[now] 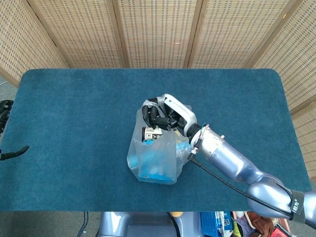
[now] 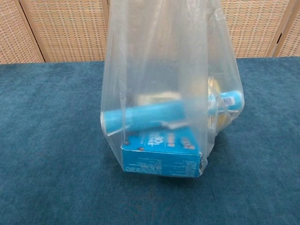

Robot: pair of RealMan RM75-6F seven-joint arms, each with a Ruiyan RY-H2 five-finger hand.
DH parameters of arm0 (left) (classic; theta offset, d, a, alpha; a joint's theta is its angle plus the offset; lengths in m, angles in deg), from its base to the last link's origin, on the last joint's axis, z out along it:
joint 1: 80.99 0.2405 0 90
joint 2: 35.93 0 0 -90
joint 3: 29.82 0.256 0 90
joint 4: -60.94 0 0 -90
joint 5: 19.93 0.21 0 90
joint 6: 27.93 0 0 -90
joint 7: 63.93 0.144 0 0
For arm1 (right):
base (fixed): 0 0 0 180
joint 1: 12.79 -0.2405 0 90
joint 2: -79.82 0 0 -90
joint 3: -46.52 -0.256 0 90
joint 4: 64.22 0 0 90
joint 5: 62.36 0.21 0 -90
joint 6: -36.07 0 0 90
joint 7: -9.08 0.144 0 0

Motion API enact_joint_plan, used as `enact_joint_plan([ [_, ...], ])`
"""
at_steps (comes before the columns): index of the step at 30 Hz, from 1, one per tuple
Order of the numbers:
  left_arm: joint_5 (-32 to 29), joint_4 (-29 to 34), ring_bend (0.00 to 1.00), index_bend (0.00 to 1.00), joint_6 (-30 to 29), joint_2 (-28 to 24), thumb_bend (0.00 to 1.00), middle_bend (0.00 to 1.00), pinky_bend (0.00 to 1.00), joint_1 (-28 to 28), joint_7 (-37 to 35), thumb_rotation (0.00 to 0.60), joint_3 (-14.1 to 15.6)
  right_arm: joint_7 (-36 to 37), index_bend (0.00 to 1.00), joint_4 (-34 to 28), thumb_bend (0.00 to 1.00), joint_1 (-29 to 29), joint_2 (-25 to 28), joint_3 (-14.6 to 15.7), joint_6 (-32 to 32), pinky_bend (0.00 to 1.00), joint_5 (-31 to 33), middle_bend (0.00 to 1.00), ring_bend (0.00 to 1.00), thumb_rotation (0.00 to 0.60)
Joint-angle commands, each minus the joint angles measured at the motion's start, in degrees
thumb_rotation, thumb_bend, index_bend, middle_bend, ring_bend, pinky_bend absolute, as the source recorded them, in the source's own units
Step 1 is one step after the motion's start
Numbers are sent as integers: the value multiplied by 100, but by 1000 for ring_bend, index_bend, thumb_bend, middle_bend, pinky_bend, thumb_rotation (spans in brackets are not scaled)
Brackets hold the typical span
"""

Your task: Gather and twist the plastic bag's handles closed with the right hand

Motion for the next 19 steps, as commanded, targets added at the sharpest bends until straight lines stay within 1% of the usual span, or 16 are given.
enact_joint_plan([
  [1,-6,-9,0,0,29,-5,117,0,19,4,-13,600,-19,49,670,-16,1000,-167,144,-95,38,939,243,752,723,600],
  [8,-47,-39,0,0,109,-21,118,0,18,17,-42,600,-72,91,667,55,1000,-465,484,-266,89,939,758,752,722,600],
  [15,-67,-55,0,0,163,-30,117,0,18,26,-59,600,-113,203,664,333,1000,-687,814,-366,-174,939,1298,752,723,600],
  [19,-56,-51,0,0,183,-31,118,0,19,29,-52,600,-124,274,664,464,1000,-748,897,-388,-245,939,1482,752,722,600],
])
